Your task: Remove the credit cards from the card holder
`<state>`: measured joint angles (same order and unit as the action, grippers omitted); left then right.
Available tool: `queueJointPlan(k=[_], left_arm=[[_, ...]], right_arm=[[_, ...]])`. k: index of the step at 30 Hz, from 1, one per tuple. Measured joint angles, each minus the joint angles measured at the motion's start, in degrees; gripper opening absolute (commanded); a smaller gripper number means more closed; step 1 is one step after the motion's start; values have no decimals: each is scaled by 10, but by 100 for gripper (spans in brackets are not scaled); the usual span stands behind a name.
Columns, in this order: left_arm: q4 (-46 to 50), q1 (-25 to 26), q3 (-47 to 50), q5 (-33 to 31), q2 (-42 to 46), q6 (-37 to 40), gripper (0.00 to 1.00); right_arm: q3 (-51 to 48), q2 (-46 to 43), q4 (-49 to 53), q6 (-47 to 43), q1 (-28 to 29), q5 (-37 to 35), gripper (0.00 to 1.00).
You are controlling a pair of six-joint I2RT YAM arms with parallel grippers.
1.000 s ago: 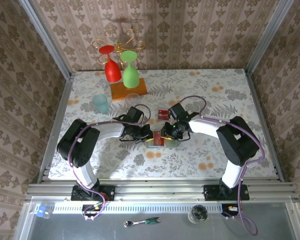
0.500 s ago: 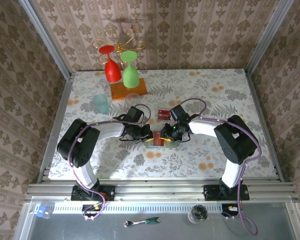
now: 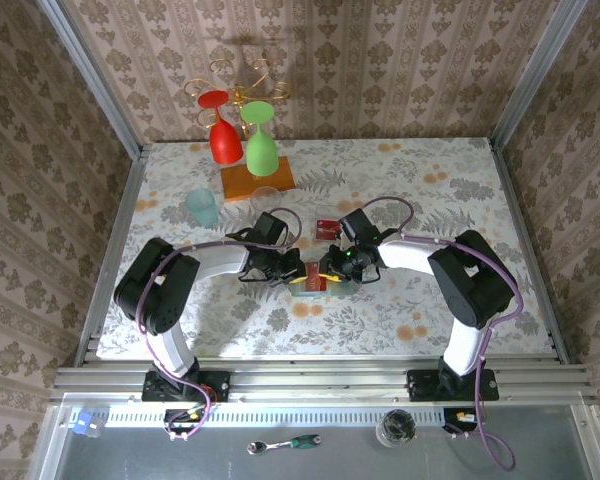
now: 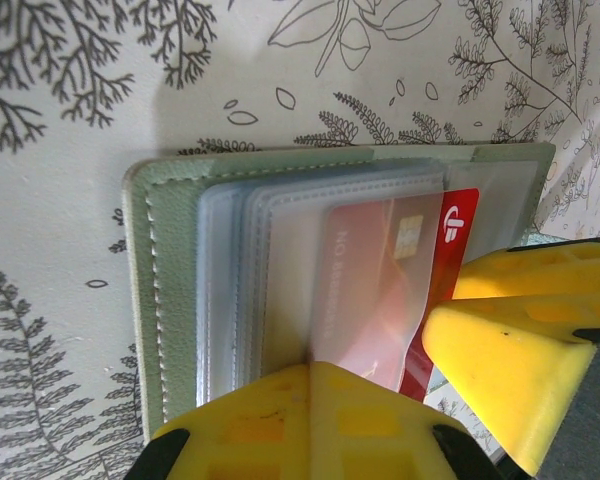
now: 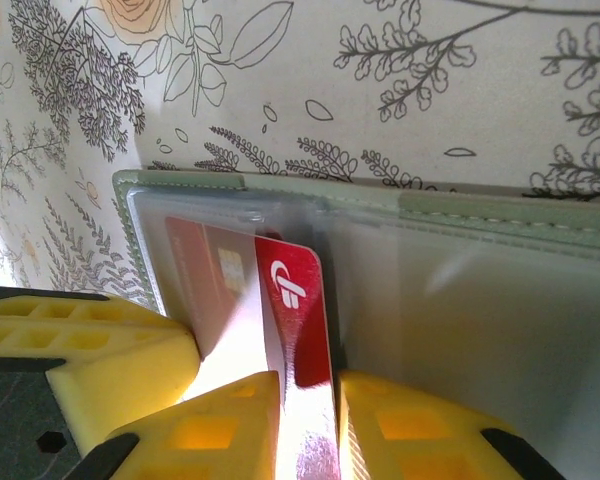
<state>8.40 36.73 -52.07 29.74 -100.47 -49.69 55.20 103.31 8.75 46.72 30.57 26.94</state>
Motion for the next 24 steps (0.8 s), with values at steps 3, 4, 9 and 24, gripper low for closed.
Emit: queueJointPlan(k=[3, 4, 9, 24], left_arm=[[1, 0, -1, 0, 0, 0, 0], [2, 0, -1, 0, 0, 0, 0], [2, 0, -1, 0, 0, 0, 0], [15, 4, -9, -11, -1, 0, 0]], right_arm=[[-2, 0, -1, 0, 0, 5, 20], [-2, 0, -2, 0, 0, 5, 20], [-3, 0, -5, 0, 0, 6, 17], [-36, -34, -9, -3, -26, 5, 13]])
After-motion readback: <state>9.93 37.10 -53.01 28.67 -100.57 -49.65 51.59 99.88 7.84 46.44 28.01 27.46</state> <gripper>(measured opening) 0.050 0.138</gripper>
